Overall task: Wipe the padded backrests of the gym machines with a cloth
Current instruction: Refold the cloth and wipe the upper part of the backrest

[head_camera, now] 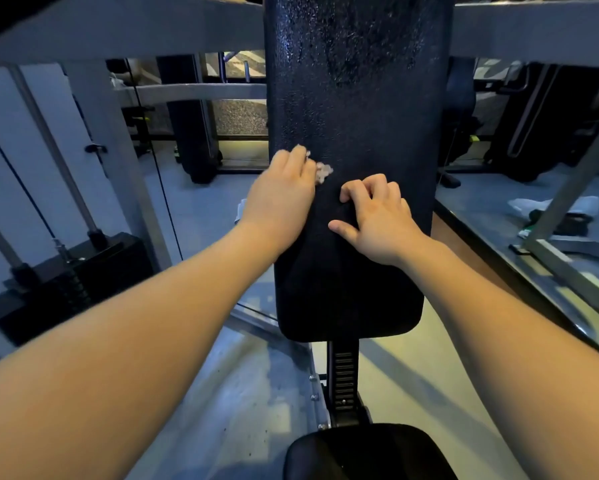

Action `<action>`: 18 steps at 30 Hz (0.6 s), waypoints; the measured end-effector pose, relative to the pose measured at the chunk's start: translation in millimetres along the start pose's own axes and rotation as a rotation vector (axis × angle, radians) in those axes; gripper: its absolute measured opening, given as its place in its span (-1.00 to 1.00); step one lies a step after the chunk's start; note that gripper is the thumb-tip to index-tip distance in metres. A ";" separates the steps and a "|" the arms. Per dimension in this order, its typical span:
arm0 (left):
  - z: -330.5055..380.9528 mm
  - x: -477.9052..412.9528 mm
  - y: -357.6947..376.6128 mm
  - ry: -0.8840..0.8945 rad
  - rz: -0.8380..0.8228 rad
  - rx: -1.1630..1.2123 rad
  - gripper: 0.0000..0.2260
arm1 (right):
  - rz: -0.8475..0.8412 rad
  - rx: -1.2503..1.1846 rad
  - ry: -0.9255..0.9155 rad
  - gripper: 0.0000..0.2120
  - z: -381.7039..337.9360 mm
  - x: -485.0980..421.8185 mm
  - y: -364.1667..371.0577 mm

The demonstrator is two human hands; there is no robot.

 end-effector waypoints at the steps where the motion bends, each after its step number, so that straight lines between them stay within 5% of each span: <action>1: 5.1 15.1 3.8 0.013 -0.016 -0.003 -0.71 | -0.007 0.001 0.001 -0.59 -0.2 1.0 0.3; 7: 18.5 78.9 25.0 0.063 -0.314 0.120 -0.81 | -0.053 0.004 0.041 -0.60 -3.1 2.6 -2.3; 14: -37.4 -39.4 -49.3 -0.022 0.104 0.096 -0.76 | -0.062 0.003 0.064 -0.59 -0.2 0.0 0.5; 18: -40.9 -90.3 -58.2 -0.142 0.074 0.071 -0.77 | -0.070 0.001 0.067 -0.59 1.5 -2.9 0.5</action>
Point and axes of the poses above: each hand's wrist, its own x-axis away from the middle knuckle, its own y-axis out of the palm, z = x × y, the point moved 9 cm from there along -x, towards the middle knuckle, and after that the axes turned 4 degrees about -x, right-handed, at the moved point
